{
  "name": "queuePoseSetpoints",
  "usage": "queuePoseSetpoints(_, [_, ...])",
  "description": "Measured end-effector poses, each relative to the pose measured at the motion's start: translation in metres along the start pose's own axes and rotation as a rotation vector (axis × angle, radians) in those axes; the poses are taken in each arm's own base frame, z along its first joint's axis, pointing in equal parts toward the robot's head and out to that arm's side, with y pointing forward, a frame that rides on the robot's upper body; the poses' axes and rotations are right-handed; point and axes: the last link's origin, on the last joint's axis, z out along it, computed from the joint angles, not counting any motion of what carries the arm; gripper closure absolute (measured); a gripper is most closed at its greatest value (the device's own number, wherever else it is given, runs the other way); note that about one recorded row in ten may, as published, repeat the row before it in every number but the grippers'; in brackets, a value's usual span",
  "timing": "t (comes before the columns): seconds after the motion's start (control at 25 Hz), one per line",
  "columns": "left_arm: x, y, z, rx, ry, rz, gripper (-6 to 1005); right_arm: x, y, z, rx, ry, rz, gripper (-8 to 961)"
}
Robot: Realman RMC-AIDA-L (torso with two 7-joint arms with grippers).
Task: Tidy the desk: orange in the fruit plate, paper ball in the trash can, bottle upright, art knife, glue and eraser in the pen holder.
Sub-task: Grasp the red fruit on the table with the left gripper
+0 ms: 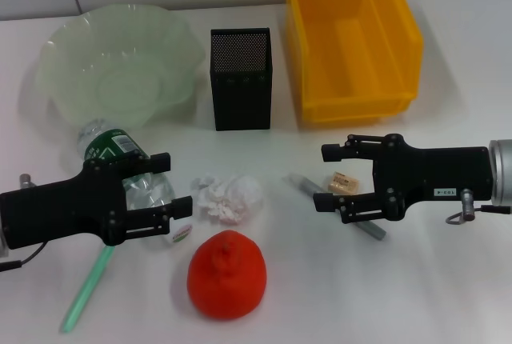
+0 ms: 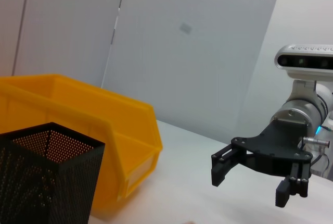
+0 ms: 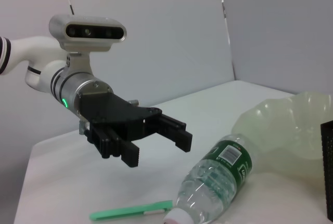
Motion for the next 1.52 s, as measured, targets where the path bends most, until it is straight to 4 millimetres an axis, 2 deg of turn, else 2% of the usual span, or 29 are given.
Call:
queuePoseSetpoints(0.6, [0.003,-0.005,0.007,0.005,-0.028,0.017,214,0.003,0.002,-0.006,0.027,-0.029,0.007,126])
queuePoseSetpoints(1.04, [0.003,0.004,-0.001,-0.03,-0.016,0.083,233,0.014,0.006,-0.014,0.061,-0.03,0.024,127])
queuePoseSetpoints(1.12, [0.002,0.015,-0.001,-0.085,0.002,0.148,237,0.017,0.007,-0.016,0.07,-0.027,0.03,127])
queuePoseSetpoints(1.24, [-0.001,0.02,0.002,-0.111,0.007,0.128,242,0.022,0.009,-0.023,0.095,-0.031,0.029,127])
queuePoseSetpoints(1.32, [-0.009,0.028,0.013,-0.163,-0.01,0.104,245,0.025,0.008,-0.027,0.121,-0.042,0.013,126])
queuePoseSetpoints(1.52, [-0.015,0.035,0.029,-0.217,-0.043,0.091,254,0.026,0.007,-0.033,0.153,-0.058,-0.001,126])
